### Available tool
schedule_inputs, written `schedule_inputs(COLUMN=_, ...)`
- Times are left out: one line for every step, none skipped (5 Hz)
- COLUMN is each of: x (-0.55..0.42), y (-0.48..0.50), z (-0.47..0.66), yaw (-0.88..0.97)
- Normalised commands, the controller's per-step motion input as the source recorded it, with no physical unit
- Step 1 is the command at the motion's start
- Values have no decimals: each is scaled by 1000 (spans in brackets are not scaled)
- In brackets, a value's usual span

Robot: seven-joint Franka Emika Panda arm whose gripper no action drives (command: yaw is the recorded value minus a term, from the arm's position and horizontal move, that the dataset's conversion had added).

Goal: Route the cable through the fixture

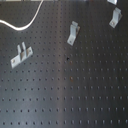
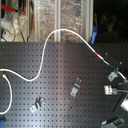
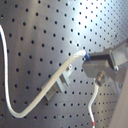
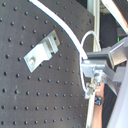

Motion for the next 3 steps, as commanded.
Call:
schedule_inputs(x=-60, y=43, z=15, yaw=0)
schedule_inputs(x=114, y=30, z=19, yaw=-54)
schedule_inputs(x=485, y=675, z=16, yaw=-134)
